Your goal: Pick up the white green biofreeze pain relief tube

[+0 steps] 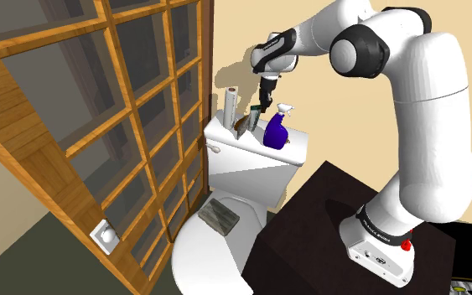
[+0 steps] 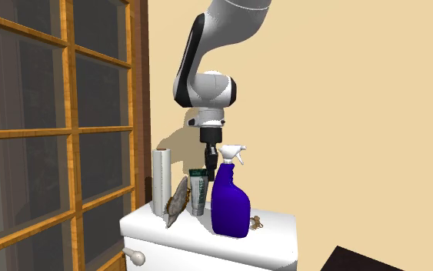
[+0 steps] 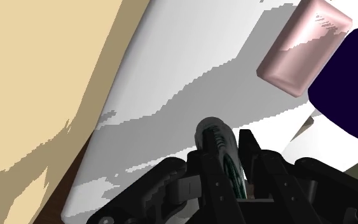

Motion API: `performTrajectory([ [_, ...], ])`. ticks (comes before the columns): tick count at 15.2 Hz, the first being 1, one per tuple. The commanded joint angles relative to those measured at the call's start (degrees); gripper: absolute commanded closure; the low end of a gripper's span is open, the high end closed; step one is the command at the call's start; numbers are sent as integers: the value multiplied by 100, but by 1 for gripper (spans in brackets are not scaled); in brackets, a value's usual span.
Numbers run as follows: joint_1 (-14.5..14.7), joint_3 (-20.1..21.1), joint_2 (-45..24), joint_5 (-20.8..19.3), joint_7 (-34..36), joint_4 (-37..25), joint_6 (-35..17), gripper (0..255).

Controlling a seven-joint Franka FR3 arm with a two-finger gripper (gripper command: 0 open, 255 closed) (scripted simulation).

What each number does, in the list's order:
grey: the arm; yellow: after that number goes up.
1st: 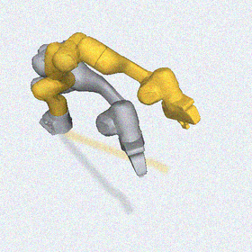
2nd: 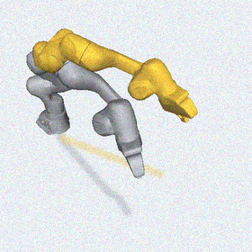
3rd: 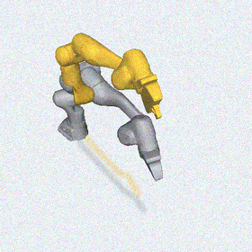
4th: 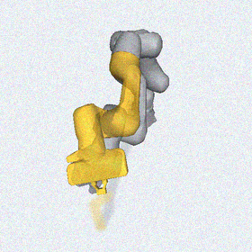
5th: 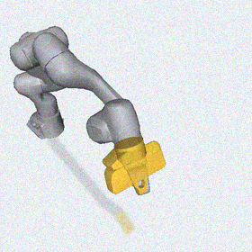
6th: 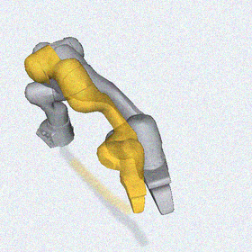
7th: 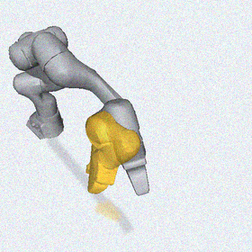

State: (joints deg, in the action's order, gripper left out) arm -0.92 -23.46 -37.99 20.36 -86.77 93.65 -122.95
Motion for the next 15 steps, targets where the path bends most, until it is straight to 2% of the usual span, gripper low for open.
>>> performTrajectory([
  [1,0,1,-3,1,-1,0,-1,255],
  [6,5,0,6,-1,3,8,-1,255],
  [15,80,-126,392,-183,124,-102,471,255],
])
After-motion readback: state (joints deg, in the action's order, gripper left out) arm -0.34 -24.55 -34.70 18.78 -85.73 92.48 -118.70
